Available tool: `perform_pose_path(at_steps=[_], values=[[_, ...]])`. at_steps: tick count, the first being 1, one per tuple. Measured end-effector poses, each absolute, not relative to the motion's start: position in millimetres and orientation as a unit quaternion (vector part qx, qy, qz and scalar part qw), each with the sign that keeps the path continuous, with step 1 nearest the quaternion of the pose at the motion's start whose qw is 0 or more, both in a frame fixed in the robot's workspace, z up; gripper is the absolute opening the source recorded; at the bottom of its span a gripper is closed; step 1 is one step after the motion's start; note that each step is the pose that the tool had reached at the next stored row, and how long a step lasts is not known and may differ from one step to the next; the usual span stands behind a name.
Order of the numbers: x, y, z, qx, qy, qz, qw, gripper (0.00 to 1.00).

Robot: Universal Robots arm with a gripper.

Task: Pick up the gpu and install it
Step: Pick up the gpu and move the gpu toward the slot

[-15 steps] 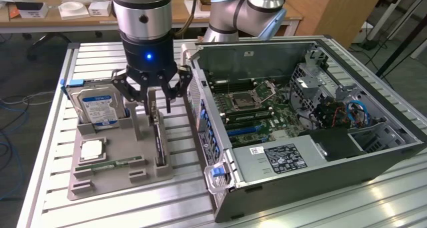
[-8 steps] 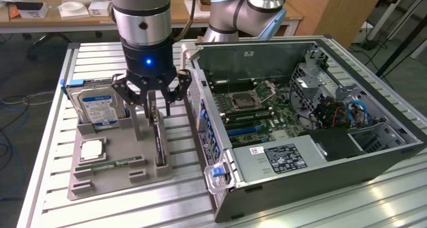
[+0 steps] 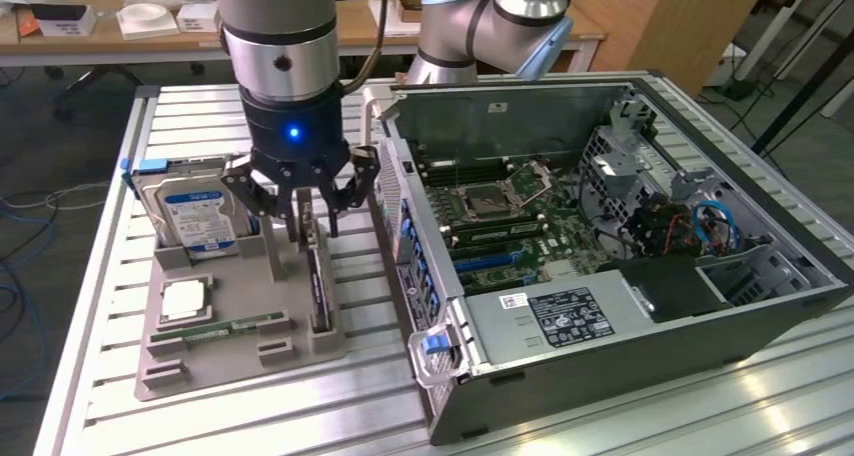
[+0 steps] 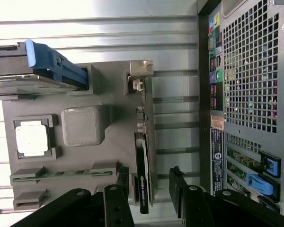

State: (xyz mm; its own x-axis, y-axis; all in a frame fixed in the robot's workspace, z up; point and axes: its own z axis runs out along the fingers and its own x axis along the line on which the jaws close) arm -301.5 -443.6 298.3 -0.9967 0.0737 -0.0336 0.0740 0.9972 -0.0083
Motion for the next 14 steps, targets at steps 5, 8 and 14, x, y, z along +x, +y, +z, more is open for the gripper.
perform_pose_path(at_steps=[5,8,14], values=[[-302,-444,294,0.037,0.999,-0.005,0.017,0.47],[-302,-444,291,0.037,0.999,-0.006,0.017,0.47],[-302,-444,283,0.037,0.999,-0.006,0.017,0.47]])
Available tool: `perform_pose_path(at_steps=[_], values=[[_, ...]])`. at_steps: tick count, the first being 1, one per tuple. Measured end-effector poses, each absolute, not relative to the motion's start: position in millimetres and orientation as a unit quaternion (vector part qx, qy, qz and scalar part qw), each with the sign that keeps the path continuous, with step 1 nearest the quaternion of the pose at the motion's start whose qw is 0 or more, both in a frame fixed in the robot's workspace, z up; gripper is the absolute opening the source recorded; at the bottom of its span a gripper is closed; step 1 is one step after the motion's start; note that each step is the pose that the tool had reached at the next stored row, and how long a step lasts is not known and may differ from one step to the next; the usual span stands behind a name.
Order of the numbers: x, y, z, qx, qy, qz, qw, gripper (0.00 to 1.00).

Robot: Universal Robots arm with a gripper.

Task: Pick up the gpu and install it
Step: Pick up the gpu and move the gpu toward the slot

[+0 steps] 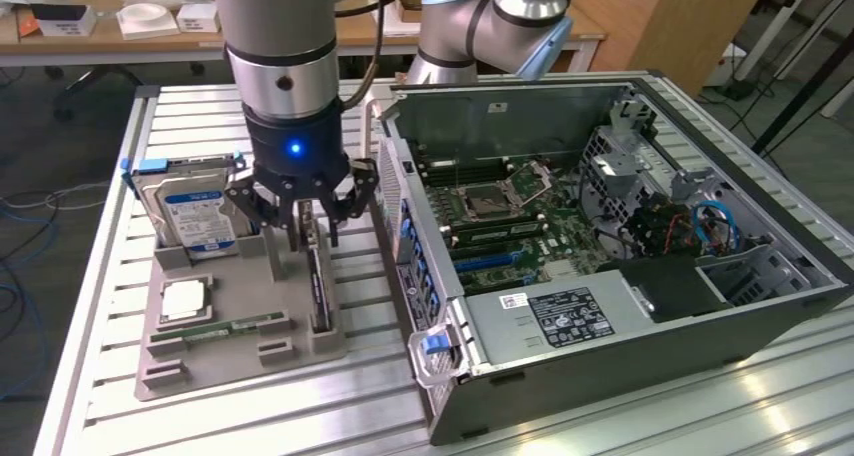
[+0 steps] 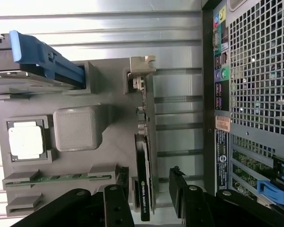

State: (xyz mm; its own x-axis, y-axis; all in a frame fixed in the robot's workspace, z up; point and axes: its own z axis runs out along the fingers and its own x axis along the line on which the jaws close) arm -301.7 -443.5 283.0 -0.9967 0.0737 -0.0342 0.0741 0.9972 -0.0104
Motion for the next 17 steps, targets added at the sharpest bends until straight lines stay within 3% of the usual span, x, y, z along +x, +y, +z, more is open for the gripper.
perform_pose_path(at_steps=[17], values=[[-302,-445,261,0.036,0.999,-0.006,0.017,0.47]])
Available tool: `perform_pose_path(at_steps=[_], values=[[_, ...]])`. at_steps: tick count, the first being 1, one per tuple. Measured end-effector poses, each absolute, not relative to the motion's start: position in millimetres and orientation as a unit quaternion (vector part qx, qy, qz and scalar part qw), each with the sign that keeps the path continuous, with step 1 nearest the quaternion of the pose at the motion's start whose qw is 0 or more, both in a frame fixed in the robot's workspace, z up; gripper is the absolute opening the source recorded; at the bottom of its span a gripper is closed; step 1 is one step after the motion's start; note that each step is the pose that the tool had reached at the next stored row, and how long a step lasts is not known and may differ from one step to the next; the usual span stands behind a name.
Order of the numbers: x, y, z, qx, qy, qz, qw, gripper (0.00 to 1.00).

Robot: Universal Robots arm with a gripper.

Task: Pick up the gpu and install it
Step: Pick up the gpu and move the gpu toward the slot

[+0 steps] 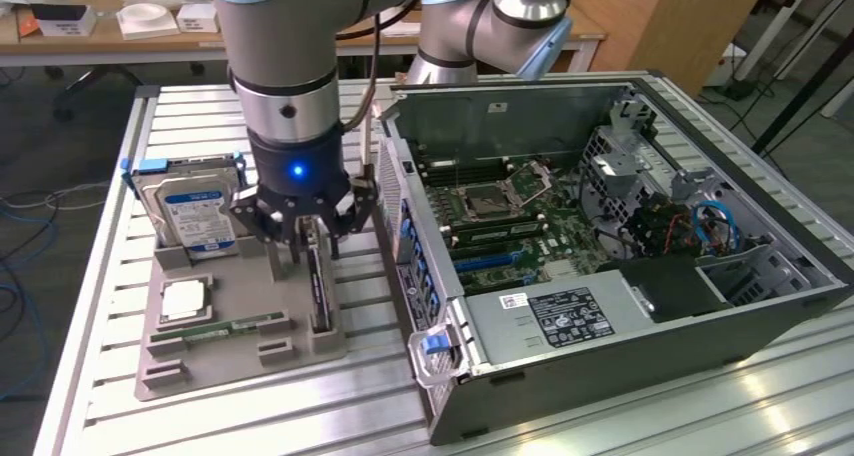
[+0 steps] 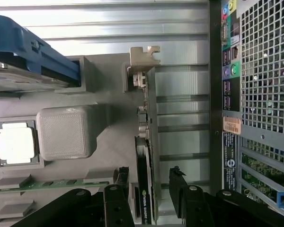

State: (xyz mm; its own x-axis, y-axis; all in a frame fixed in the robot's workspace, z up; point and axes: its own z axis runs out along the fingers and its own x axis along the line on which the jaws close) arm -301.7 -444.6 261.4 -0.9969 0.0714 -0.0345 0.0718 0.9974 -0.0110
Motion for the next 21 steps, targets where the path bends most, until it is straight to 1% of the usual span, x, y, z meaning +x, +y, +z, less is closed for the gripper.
perform_pose_path(at_steps=[21], values=[[-302,-451,242,0.035,0.999,-0.007,0.017,0.47]])
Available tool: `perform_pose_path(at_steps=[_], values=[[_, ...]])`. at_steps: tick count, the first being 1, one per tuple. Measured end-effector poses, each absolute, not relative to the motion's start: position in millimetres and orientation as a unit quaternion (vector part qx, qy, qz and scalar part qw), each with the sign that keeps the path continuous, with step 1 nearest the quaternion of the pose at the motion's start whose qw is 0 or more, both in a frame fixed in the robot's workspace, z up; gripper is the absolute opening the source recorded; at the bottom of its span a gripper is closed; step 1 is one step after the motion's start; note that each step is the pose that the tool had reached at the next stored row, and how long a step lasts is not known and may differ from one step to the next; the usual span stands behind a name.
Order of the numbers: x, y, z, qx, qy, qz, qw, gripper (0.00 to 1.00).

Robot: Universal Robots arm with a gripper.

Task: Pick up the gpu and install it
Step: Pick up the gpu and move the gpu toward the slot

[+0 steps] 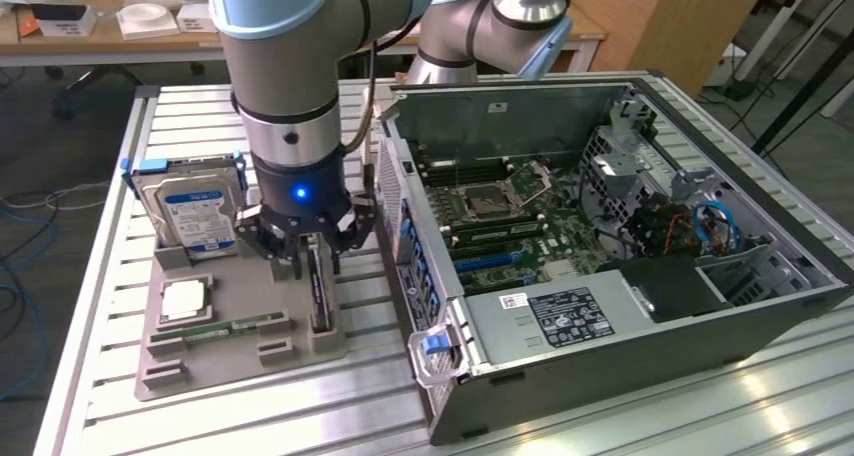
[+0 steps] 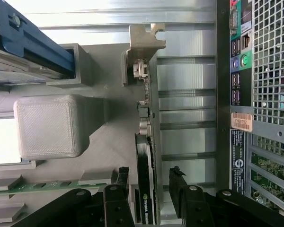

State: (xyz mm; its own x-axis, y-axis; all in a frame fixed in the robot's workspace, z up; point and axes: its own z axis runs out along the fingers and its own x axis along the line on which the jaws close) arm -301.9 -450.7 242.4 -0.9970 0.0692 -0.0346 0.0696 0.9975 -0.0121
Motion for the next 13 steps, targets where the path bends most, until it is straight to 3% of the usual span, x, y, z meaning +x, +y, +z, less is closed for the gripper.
perform_pose_path(at_steps=[13], values=[[-306.7,-450.6,238.3,0.021,1.000,-0.007,0.017,0.47]])
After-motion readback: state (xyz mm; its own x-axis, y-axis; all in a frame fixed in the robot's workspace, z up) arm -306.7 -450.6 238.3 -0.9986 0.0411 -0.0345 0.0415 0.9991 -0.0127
